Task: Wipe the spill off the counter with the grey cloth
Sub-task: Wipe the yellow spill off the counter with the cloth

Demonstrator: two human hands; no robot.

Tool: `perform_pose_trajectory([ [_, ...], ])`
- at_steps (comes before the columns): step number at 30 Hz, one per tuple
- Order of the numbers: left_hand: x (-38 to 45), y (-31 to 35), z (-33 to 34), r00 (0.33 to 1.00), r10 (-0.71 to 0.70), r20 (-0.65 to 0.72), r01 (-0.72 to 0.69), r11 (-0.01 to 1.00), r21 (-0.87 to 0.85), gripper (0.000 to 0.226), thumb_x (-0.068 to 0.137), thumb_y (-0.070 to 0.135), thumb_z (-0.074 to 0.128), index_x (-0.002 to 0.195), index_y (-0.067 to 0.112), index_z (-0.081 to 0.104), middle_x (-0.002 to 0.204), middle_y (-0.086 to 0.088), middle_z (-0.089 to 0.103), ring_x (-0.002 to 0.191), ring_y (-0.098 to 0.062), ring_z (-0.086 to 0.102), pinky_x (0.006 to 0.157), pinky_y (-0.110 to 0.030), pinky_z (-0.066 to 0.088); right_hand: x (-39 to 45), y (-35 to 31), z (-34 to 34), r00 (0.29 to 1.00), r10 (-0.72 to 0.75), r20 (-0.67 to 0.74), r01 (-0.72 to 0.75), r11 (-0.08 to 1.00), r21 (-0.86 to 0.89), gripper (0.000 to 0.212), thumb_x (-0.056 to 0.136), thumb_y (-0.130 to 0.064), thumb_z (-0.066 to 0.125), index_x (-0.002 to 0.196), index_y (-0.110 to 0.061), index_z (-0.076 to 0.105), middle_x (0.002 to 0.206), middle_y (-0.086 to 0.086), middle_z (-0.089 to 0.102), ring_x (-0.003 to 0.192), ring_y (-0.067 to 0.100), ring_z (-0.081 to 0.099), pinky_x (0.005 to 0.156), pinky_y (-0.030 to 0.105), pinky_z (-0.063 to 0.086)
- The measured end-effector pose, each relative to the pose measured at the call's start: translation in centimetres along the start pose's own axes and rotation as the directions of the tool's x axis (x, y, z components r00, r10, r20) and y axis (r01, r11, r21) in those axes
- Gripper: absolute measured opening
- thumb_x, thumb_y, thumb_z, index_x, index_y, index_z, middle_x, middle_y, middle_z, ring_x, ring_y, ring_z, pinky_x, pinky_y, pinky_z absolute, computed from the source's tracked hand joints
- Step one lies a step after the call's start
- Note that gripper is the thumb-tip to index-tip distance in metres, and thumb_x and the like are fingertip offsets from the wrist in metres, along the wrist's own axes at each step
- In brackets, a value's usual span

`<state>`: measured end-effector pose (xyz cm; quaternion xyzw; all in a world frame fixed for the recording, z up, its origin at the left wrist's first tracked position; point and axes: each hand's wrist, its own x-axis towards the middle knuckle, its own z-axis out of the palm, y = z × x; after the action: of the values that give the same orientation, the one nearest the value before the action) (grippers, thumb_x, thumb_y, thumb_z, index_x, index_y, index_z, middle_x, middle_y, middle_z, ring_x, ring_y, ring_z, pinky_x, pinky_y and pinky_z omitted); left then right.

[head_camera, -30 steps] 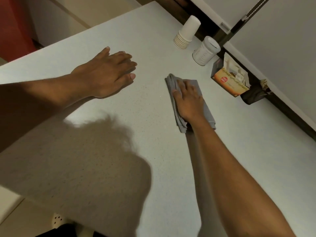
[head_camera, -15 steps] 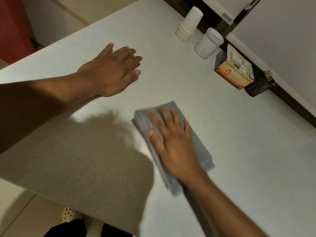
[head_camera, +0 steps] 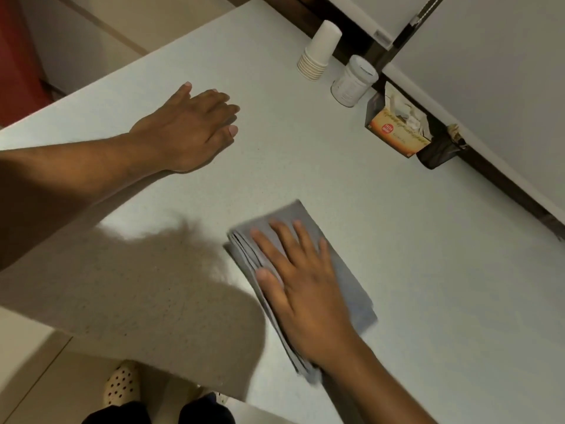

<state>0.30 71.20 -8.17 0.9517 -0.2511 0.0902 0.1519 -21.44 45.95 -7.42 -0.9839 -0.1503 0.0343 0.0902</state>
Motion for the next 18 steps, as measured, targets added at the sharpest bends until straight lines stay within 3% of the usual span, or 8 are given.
perform_pose_trajectory([
  [3, 0.0, -0.1, 0.1, 1.0, 0.012, -0.012, -0.012, 1.0, 0.022, 0.07, 0.11, 0.051, 0.015, 0.159, 0.009, 0.041, 0.167, -0.019, 0.04, 0.159, -0.035, 0.032, 0.129, -0.059, 0.016, -2.2, 5.2, -1.7, 0.992, 0.124, -0.003, -0.124, 0.992, 0.032, 0.049, 0.108, -0.062, 0.016, 0.157, -0.063, 0.012, 0.168, -0.033, 0.005, 0.16, 0.002, -0.001, 0.129, 0.035, -0.006],
  [7, 0.2, -0.1, 0.0, 1.0, 0.011, -0.01, -0.011, 0.999, 0.033, 0.073, 0.109, 0.053, 0.012, 0.159, 0.009, 0.04, 0.167, -0.019, 0.039, 0.159, -0.034, 0.031, 0.129, -0.06, 0.017, 5.1, 15.1, -5.0, 0.887, 0.459, -0.048, -0.459, 0.888, 0.028, 0.055, 0.112, -0.051, 0.02, 0.165, -0.034, 0.023, 0.175, -0.001, 0.018, 0.161, 0.023, 0.011, 0.128, 0.058, 0.007],
  [10, 0.1, 0.0, 0.0, 1.0, 0.013, -0.009, -0.013, 0.999, 0.043, 0.073, 0.108, 0.053, 0.012, 0.159, 0.009, 0.041, 0.168, -0.019, 0.039, 0.159, -0.034, 0.031, 0.129, -0.06, 0.017, 12.6, 16.9, -6.2, 0.834, 0.55, -0.045, -0.549, 0.835, 0.035, 0.056, 0.113, -0.044, 0.021, 0.167, -0.028, 0.02, 0.174, 0.003, 0.02, 0.16, 0.028, 0.014, 0.126, 0.063, 0.011],
  [14, 0.0, 0.2, -0.2, 0.999, -0.007, -0.037, 0.008, 1.0, 0.025, 0.069, 0.109, 0.051, 0.016, 0.158, 0.009, 0.042, 0.168, -0.018, 0.038, 0.16, -0.035, 0.03, 0.13, -0.058, 0.018, 14.2, 11.0, -4.2, 0.932, 0.361, -0.033, -0.361, 0.932, 0.021, 0.054, 0.113, -0.045, 0.02, 0.166, -0.035, 0.019, 0.175, 0.002, 0.019, 0.161, 0.025, 0.013, 0.128, 0.058, 0.006],
  [18, 0.3, -0.3, 0.0, 1.0, 0.02, -0.009, -0.02, 0.999, 0.035, 0.068, 0.111, 0.054, 0.022, 0.16, 0.011, 0.039, 0.17, -0.018, 0.036, 0.16, -0.032, 0.03, 0.131, -0.055, 0.018, 5.2, 3.8, -1.5, 0.999, 0.035, 0.018, -0.035, 0.999, 0.002, 0.052, 0.112, -0.054, 0.02, 0.164, -0.049, 0.015, 0.176, -0.014, 0.011, 0.162, 0.011, -0.002, 0.129, 0.043, -0.009],
])
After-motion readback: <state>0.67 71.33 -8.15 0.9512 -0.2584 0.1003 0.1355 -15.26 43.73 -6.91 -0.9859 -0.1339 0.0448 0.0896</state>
